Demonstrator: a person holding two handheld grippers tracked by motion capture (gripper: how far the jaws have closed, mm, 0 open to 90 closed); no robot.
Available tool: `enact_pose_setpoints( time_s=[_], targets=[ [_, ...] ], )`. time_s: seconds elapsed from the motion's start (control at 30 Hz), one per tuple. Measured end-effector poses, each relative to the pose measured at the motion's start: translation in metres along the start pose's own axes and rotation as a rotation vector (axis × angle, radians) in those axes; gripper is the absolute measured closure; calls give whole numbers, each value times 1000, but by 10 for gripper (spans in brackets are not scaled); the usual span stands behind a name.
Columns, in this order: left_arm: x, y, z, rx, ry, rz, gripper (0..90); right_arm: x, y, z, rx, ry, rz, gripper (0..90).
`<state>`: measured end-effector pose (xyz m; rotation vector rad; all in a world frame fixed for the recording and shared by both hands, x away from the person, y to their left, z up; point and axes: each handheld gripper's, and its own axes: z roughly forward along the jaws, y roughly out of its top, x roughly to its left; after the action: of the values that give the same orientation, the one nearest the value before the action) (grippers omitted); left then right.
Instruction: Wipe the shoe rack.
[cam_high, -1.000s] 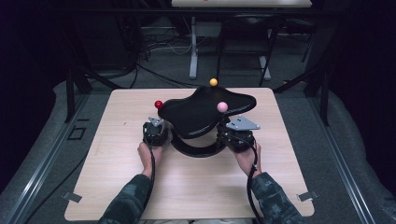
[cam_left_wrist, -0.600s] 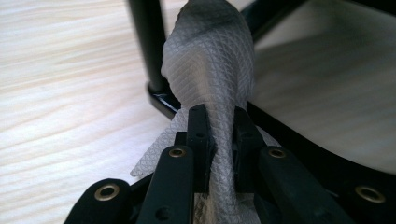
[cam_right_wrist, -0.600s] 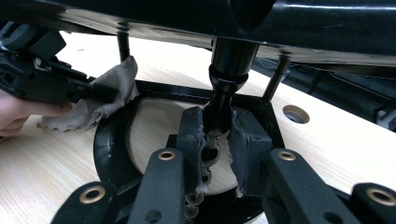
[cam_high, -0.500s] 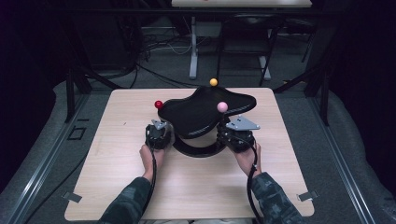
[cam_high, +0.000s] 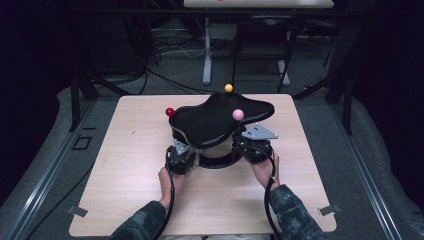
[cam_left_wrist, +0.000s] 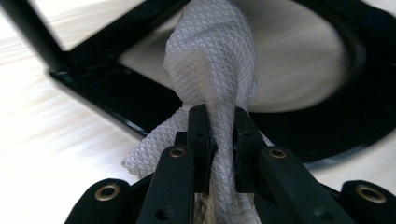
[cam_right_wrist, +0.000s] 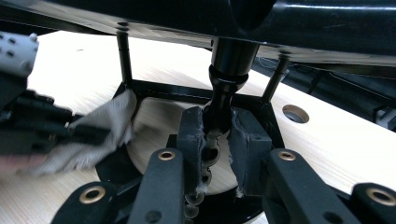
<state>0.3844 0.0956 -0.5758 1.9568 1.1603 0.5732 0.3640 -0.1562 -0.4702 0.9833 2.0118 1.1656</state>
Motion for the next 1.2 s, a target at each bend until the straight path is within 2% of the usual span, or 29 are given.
enact_pose_setpoints(
  time_s=[0.03, 0.07, 0.1, 0.17, 0.27, 0.33, 0.4, 0.43, 0.6, 0.63, 0.67, 0.77, 0.8, 0.83, 0.9, 0.97, 1.07, 1.1, 1.13, 1.17, 1.2],
  targets=[
    [-6, -1, -1, -2, -13, 9, 807, 0, 0, 0, 1, 0, 1, 747],
    [-10, -1, -1, -4, -25, 15, 807, 1, 0, 1, -6, -22, 0, 747],
    [-18, -2, -2, -7, -34, 23, 807, 0, 0, 0, 1, 2, -1, 747],
    [-27, -2, -2, 0, -56, 49, 807, 0, 0, 0, 1, 4, -1, 747],
    [-36, -1, 0, -6, -64, 57, 807, 0, 0, 0, 0, -1, 1, 747],
    [-45, 2, 3, -24, -75, 40, 807, 0, 0, 0, 0, 0, 0, 747],
    [-48, 3, 3, -20, -79, 48, 807, 0, 0, 0, 0, 0, 0, 747],
    [-53, 5, 4, -29, -83, 60, 807, 0, 0, 0, -1, -1, -1, 747],
    [-65, 6, 6, -38, -96, 65, 806, 0, 0, 0, -2, -2, 0, 747],
    [-70, 7, 8, -37, -123, 83, 806, 0, 0, 0, -2, -3, 1, 747],
    [-72, 7, 8, -35, -129, 93, 806, 0, 0, 0, -2, -1, 0, 747],
    [-77, 8, 10, -36, -140, 90, 806, 0, 0, 0, -1, 0, 0, 746],
    [-79, 9, 11, -20, -172, 101, 807, 0, 0, 0, -1, 0, -1, 746],
    [-79, 9, 11, -20, -172, 101, 807, 0, 0, 0, -1, 0, -1, 746],
    [-87, 6, 11, 0, -224, 103, 807, 0, 0, 0, 1, 2, -4, 746],
    [-86, 5, 7, 4, -226, 117, 807, 0, 0, 0, 0, -1, -5, 747],
    [-81, 5, 2, 1, -226, 104, 807, 0, 0, 0, 0, 2, -5, 747],
    [-73, 4, -2, 5, -217, 105, 807, 0, 0, 0, -1, -6, -4, 747],
    [-67, 3, -5, 27, -208, 129, 807, 0, 0, 0, -1, -4, -7, 747],
    [-67, 3, -5, 27, -208, 129, 806, 0, 0, 0, -1, 0, -8, 747],
    [-59, 1, -9, 25, -195, 121, 806, 0, 0, 0, 1, -2, -10, 747]
  ],
)
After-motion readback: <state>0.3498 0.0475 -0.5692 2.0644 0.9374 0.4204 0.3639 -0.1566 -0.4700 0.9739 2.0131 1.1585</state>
